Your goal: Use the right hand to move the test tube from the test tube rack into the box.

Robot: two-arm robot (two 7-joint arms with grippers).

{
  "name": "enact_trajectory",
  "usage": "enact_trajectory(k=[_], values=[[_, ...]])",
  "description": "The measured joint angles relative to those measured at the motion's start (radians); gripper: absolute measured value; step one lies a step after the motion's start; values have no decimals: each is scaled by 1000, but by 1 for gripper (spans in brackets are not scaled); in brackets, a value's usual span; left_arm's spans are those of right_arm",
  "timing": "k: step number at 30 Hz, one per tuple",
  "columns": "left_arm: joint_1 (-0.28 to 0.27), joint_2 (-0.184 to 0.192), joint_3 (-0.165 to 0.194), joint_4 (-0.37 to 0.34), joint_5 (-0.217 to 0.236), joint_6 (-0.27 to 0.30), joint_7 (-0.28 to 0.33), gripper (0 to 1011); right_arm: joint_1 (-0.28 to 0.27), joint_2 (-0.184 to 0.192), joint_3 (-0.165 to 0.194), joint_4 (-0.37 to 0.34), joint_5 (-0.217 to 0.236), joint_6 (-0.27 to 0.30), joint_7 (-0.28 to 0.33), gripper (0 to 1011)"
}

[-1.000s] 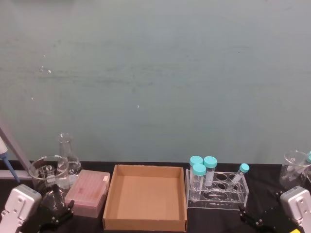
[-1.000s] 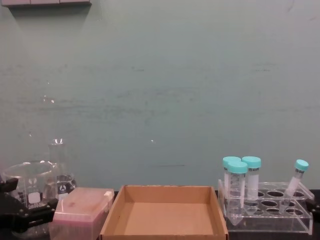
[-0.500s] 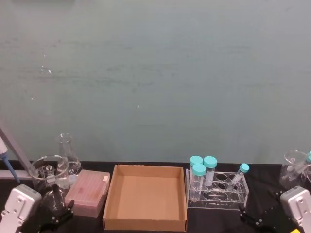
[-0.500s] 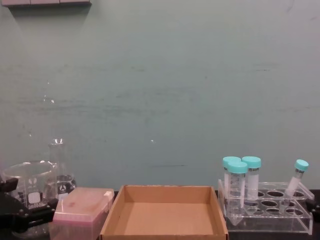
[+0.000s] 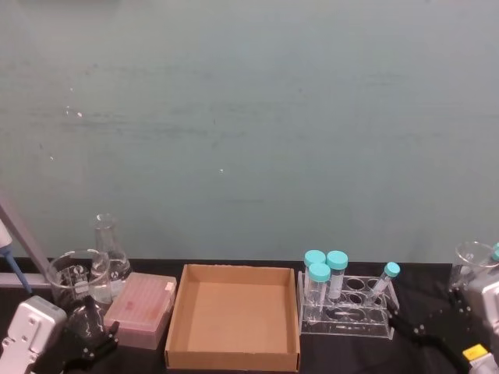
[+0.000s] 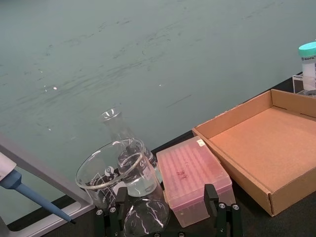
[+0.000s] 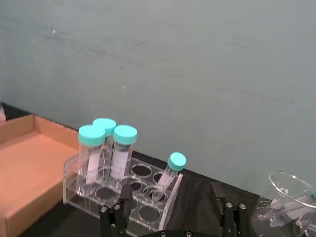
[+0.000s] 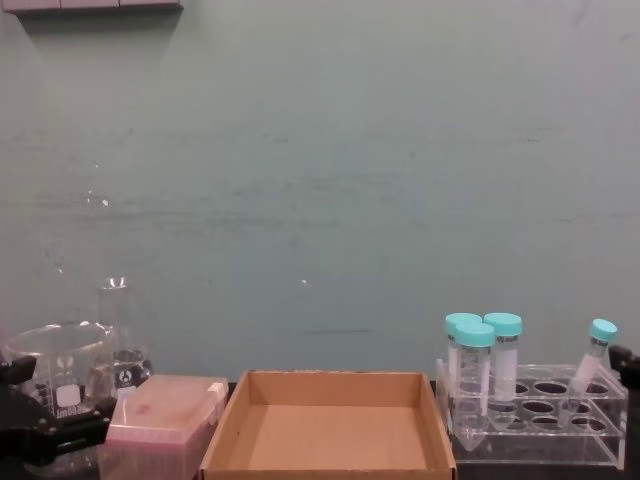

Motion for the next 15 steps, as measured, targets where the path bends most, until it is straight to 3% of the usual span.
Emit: enact_trajectory(k=[6,15], values=[[0,0,0,0,0,0,0,1000,48,-49,36,48,54,39,29,1000],[0,0,0,0,0,0,0,1000,144,-125,63,173,83,91,52,1000]])
